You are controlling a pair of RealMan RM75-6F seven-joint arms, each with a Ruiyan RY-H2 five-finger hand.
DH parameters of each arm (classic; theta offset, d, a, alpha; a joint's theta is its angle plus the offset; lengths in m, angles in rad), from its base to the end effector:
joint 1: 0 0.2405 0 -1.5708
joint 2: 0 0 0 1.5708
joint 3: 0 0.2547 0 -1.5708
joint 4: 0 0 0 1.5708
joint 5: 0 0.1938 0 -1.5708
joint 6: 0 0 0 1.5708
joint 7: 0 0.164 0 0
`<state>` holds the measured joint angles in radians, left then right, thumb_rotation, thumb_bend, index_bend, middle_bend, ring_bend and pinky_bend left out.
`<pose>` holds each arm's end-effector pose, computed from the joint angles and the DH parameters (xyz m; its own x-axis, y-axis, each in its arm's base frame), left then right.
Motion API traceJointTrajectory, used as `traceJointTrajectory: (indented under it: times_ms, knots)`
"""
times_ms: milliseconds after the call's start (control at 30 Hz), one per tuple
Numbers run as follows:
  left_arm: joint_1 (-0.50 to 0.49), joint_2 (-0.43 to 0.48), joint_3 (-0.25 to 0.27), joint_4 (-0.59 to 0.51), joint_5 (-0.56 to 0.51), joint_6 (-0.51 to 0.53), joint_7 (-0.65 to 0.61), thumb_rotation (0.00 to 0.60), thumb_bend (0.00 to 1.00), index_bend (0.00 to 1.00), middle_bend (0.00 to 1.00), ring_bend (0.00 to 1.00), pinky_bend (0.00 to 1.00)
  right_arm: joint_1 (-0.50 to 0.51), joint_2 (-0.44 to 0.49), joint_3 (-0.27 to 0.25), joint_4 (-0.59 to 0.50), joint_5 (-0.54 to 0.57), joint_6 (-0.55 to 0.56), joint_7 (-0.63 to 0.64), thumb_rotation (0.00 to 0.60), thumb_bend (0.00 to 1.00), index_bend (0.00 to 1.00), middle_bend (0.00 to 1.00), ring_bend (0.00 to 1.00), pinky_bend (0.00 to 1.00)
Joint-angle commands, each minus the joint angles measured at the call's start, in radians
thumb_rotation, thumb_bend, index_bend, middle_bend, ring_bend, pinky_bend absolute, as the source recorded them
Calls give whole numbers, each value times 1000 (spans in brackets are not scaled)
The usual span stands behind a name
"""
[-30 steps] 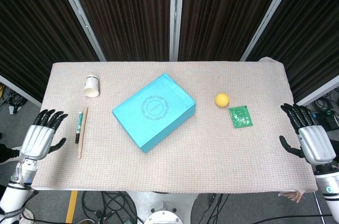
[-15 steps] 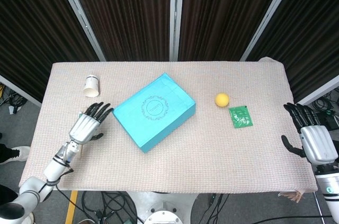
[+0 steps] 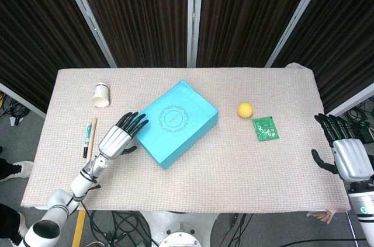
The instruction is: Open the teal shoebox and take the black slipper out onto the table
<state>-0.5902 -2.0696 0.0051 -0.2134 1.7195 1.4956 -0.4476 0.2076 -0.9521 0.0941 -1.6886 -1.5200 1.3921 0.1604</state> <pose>-0.2122 0.3364 -0.0351 0.4133 -0.1154 0.9033 0.6992 -0.5952 -0.3960 -0.2683 -0.2419 0.2097 0.3345 -0.0089 0.9424 -0.9332 -0.1428 0.3299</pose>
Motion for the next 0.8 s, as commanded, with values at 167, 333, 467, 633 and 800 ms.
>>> traceJointTrajectory:
  times_ms: [167, 333, 467, 633, 800]
  knots:
    - [-1, -20, 31, 22, 1, -23, -10, 600, 118, 67, 23, 25, 126, -2, 2, -1, -1, 0, 0, 0, 600, 291, 0, 55, 0, 62]
    - [-17, -41, 27, 31, -13, -8, -21, 600, 110, 68, 24, 25, 125, -4, 4, 0, -4, 4, 1, -3, 600, 292, 0, 55, 0, 62]
    - [-31, -52, 30, 44, -21, -22, -33, 600, 95, 78, 43, 25, 126, -5, 3, 0, -4, 8, -2, -3, 600, 292, 0, 55, 0, 62]
    - [-36, -59, 30, 51, -33, -27, -56, 600, 94, 116, 76, 26, 126, -5, 2, 1, -3, 13, -4, -3, 600, 292, 0, 54, 0, 62]
    - [-45, -68, 27, 57, -47, -38, -71, 600, 131, 132, 87, 26, 126, -4, 0, 1, 0, 13, -7, -2, 600, 292, 0, 55, 0, 62]
